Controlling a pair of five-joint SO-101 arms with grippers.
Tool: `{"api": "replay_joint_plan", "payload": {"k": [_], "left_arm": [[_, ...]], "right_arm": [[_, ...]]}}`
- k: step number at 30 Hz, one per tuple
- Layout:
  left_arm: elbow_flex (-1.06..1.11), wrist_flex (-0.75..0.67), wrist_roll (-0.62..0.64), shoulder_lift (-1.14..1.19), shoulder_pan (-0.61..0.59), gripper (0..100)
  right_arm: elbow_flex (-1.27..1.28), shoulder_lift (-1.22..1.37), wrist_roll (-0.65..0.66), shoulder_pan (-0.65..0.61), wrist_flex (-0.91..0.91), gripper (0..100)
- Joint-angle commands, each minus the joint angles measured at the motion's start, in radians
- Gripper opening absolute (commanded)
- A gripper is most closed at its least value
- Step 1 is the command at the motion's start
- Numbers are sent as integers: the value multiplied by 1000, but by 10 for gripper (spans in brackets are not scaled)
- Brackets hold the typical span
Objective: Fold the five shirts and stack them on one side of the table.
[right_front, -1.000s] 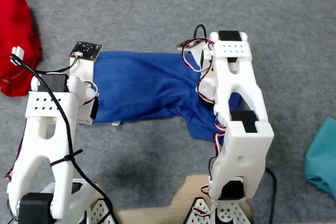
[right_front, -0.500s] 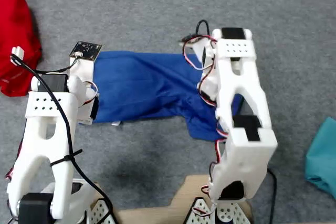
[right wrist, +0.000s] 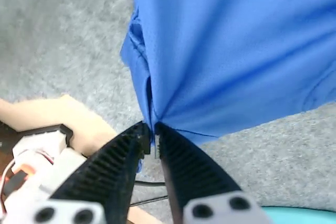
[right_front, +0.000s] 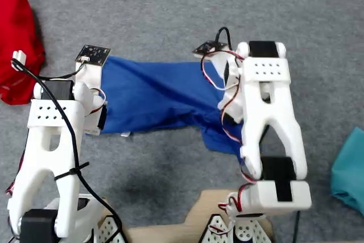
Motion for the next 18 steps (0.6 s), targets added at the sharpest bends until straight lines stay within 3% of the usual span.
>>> {"api": "replay_joint_plan", "payload": {"k": [1,8,14,18], "left_arm": [[-6,-5,0,-28,-12,20],[-12,26,0,-31,-29,20],[-15,34,11,-38,-144,20],[-9,29,80,-36,-245,20]], "right_arm": [[59,-85,54,16,18,25],[108,-183,143,18,20,213],[159,-449,172,64,21,174],[252,-579,203,226,20,140]]}}
